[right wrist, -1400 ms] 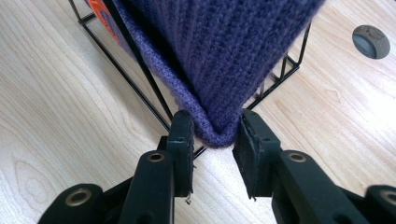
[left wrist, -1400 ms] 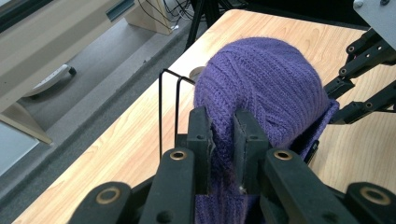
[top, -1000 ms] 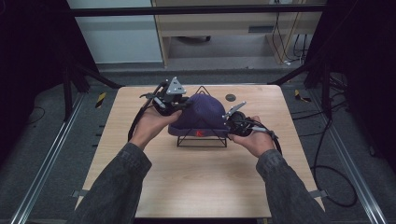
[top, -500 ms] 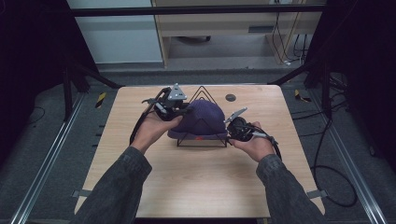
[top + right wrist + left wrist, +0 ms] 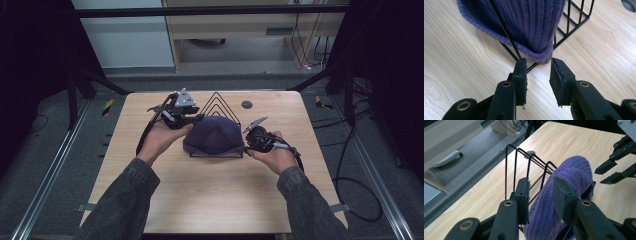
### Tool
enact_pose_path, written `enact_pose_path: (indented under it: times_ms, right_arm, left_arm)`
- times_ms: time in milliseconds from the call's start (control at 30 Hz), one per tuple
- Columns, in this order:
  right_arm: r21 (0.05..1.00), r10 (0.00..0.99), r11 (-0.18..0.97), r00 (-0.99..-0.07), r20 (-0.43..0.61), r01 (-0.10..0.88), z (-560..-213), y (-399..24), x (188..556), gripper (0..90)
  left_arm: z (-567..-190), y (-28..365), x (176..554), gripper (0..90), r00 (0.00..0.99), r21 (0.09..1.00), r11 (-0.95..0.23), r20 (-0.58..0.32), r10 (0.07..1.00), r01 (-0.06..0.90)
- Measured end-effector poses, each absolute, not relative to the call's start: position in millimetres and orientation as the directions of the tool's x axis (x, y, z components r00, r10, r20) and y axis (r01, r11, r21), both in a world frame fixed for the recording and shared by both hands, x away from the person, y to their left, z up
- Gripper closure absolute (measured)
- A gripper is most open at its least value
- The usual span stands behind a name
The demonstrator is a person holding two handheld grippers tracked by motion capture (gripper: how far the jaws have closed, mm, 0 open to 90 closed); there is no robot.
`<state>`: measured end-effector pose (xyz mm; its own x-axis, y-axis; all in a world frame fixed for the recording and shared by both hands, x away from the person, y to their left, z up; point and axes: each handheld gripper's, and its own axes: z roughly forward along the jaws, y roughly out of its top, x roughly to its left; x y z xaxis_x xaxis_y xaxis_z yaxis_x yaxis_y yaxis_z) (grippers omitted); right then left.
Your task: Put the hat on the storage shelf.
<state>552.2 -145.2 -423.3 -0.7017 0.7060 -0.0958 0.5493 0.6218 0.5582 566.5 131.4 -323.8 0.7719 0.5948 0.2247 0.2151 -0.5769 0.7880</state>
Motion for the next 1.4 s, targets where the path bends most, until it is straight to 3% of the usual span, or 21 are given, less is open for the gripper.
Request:
enact_pose_path:
  times_ms: [300,833,1100,1400]
  right_arm:
    - [0.578,0.709,0.614,-0.698,-0.105,0.537,-418.4,-148.6,545.6,66.2]
    - [0.654,0.748,0.549,-0.655,-0.107,0.52,-412.9,-161.3,510.5,58.8]
    - [0.71,0.777,0.499,-0.619,-0.114,0.496,-398.0,-156.6,504.9,44.4]
    - [0.793,0.817,0.401,-0.57,-0.084,0.458,-378.8,-153.0,494.1,14.9]
  left_arm:
    - [-323.7,137.7,559.7,61.4,0.756,0.786,-0.581,0.245,0.608,0.213]
    - [-323.0,135.7,533.7,44.2,0.73,0.781,-0.588,0.275,0.625,0.209]
    - [-322.3,134.4,527.0,24.5,0.723,0.785,-0.571,0.247,0.646,0.242]
    - [-324.3,141.1,518.7,7.6,0.723,0.803,-0.525,0.182,0.666,0.282]
